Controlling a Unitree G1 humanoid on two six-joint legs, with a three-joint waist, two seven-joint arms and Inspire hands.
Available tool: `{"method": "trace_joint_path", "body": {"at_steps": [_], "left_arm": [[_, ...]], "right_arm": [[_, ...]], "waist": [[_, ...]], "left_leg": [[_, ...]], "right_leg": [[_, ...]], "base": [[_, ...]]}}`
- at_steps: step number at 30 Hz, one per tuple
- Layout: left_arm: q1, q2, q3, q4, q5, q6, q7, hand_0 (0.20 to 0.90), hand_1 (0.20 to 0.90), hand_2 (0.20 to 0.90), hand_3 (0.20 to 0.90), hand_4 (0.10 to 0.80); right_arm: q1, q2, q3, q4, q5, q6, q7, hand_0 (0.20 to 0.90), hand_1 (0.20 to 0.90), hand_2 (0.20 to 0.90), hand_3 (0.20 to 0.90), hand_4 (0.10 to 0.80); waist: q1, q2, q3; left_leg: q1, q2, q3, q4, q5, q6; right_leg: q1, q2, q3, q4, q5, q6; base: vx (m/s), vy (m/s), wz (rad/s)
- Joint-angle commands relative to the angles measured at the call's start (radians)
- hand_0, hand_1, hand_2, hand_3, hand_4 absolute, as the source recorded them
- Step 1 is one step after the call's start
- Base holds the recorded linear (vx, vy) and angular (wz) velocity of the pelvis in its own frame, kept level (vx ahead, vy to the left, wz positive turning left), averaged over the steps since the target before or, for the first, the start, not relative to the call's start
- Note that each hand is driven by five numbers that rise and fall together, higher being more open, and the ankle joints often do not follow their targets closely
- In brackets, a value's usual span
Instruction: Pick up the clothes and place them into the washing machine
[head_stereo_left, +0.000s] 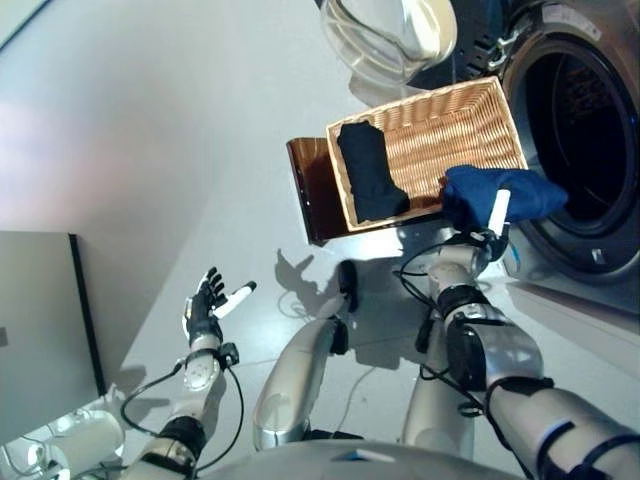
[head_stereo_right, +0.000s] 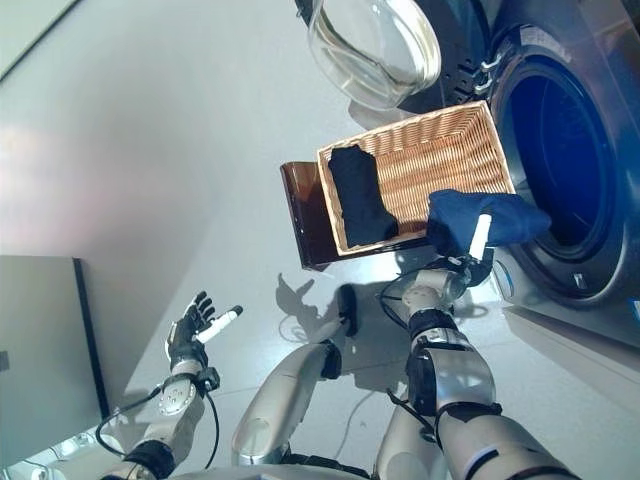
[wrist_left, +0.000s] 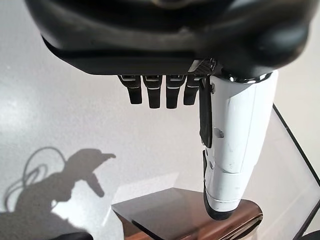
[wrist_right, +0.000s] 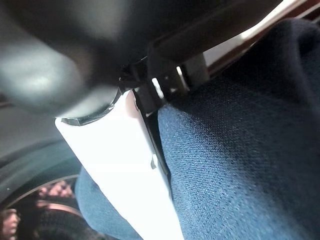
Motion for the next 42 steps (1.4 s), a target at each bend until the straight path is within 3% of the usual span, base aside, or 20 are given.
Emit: {"method": "trace_joint_path", "body": {"at_steps": [1,8,10,13,17,18,25,29,30,31,32,33,34,42], "left_arm": [[0.024,0.045,0.007,-0.017,-0.012,-0.051,0.01,0.9,0.9,0.9,0.9,0.8],[0.059,0.063,0.006,-0.083,-0.006,-0.051,-0.003,0.9,0.9,0.9,0.9,0.8],[0.078,0.088,0.014,-0.105,-0.006,-0.053,-0.007,0.9,0.9,0.9,0.9,0.8],[0.089,0.109,0.022,-0.143,-0.006,-0.061,-0.006,0.9,0.9,0.9,0.9,0.8],[0.1,0.115,0.033,-0.167,0.0,-0.061,0.01,0.9,0.9,0.9,0.9,0.8],[0.099,0.117,0.035,-0.156,0.0,-0.061,0.019,0.9,0.9,0.9,0.9,0.8],[0.095,0.106,0.039,-0.158,-0.004,-0.061,0.02,0.9,0.9,0.9,0.9,0.8],[0.099,0.109,0.064,-0.179,0.019,-0.066,0.041,0.9,0.9,0.9,0.9,0.8],[0.105,0.112,0.066,-0.18,0.025,-0.065,0.046,0.9,0.9,0.9,0.9,0.8],[0.104,0.123,0.075,-0.18,0.041,-0.054,0.055,0.9,0.9,0.9,0.9,0.8],[0.102,0.113,0.079,-0.181,0.043,-0.053,0.057,0.9,0.9,0.9,0.9,0.8],[0.099,0.137,0.096,-0.227,0.096,-0.052,0.089,0.9,0.9,0.9,0.9,0.8],[0.1,0.135,0.111,-0.252,0.121,-0.044,0.104,0.9,0.9,0.9,0.9,0.8],[0.129,0.133,0.11,-0.321,0.134,-0.043,0.101,0.9,0.9,0.9,0.9,0.8]], "right_arm": [[-0.031,-0.089,-0.008,-0.053,-0.035,-0.066,0.039,0.2,0.2,0.2,0.2,0.3],[-0.184,-0.255,0.02,-0.033,-0.072,-0.061,0.001,0.2,0.2,0.2,0.2,0.3],[-0.308,-0.416,0.085,-0.002,-0.148,-0.032,-0.05,0.2,0.2,0.2,0.2,0.3],[-0.448,-0.548,0.196,0.038,-0.237,0.007,-0.104,0.2,0.2,0.2,0.2,0.3],[-0.544,-0.603,0.291,0.028,-0.289,0.032,-0.125,0.2,0.2,0.2,0.2,0.3],[-0.58,-0.618,0.327,0.046,-0.315,0.046,-0.138,0.9,0.9,0.9,0.9,0.8],[-0.59,-0.61,0.348,0.092,-0.364,0.072,-0.151,0.9,0.9,0.9,0.9,0.8],[-0.601,-0.619,0.407,0.202,-0.536,0.155,-0.222,0.9,0.9,0.9,0.9,0.8],[-0.604,-0.626,0.439,0.248,-0.625,0.2,-0.254,0.9,0.9,0.9,0.9,0.8],[-0.638,-0.647,0.558,0.335,-0.846,0.304,-0.308,0.9,0.9,0.9,0.9,0.8],[-0.658,-0.645,0.574,0.341,-0.851,0.309,-0.312,0.9,0.9,0.9,0.9,0.8],[-0.71,-0.619,0.738,0.378,-1.148,0.45,-0.413,0.9,0.9,0.9,0.9,0.8],[-0.698,-0.6,0.76,0.369,-1.211,0.475,-0.39,0.9,0.9,0.9,0.9,0.8],[-0.692,-0.582,0.741,0.405,-1.128,0.448,-0.334,0.9,0.9,0.9,0.9,0.8]], "waist": [[0.03,0.01,-0.093],[0.052,0.033,-0.102],[0.071,0.03,-0.122],[0.085,0.035,-0.126],[0.088,0.038,-0.126],[0.088,0.031,-0.131],[0.078,0.025,-0.148],[0.077,0.015,-0.148],[0.079,0.01,-0.148],[0.086,0.001,-0.152],[0.082,0.009,-0.147],[0.086,0.006,-0.144],[0.082,0.005,-0.14],[0.086,-0.015,-0.137]], "left_leg": [[-0.042,-0.05,-0.013,0.081,-0.146,-0.044],[-0.052,-0.043,0.003,0.079,-0.127,-0.041],[-0.044,-0.045,-0.011,0.076,-0.144,-0.049],[-0.048,-0.045,-0.01,0.072,-0.138,-0.053],[-0.053,-0.043,-0.008,0.069,-0.137,-0.056],[-0.055,-0.042,-0.008,0.064,-0.133,-0.058],[-0.052,-0.044,-0.01,0.051,-0.132,-0.061],[-0.055,-0.044,-0.011,0.051,-0.132,-0.062],[-0.056,-0.044,-0.01,0.051,-0.131,-0.062],[-0.054,-0.044,-0.008,0.05,-0.13,-0.062],[-0.057,-0.043,-0.008,0.049,-0.127,-0.062],[-0.063,-0.041,-0.006,0.05,-0.122,-0.062],[-0.067,-0.041,-0.008,0.051,-0.12,-0.062],[-0.079,-0.041,-0.014,0.052,-0.119,-0.061]], "right_leg": [[0.059,0.029,-0.017,-0.136,0.0,-0.019],[0.046,0.027,-0.022,-0.135,0.015,-0.023],[0.044,0.029,-0.005,-0.123,-0.01,-0.017],[0.03,0.025,-0.002,-0.115,-0.012,-0.017],[0.01,0.024,0.005,-0.098,-0.017,-0.017],[0.005,0.024,0.005,-0.092,-0.019,-0.019],[0.004,0.028,0.002,-0.093,-0.023,-0.022],[0.004,0.029,-0.006,-0.095,-0.022,-0.026],[0.004,0.028,-0.007,-0.095,-0.02,-0.027],[0.003,0.028,-0.008,-0.094,-0.02,-0.027],[0.0,0.029,-0.008,-0.096,-0.016,-0.027],[-0.001,0.033,-0.012,-0.095,-0.011,-0.031],[-0.001,0.036,-0.013,-0.098,-0.008,-0.032],[-0.012,0.038,-0.018,-0.098,-0.004,-0.032]], "base": [[0.034,0.001,0.02],[0.031,-0.004,-0.03],[0.068,-0.009,-0.05],[0.005,-0.001,0.01],[0.021,-0.008,0.0],[0.0,0.0,0.0],[0.016,0.001,0.01],[0.0,0.0,0.0],[0.0,0.0,0.0],[0.0,0.0,0.0],[-0.042,-0.015,0.02],[-0.049,-0.022,0.05],[-0.046,-0.031,0.06],[-0.005,-0.004,0.02]]}}
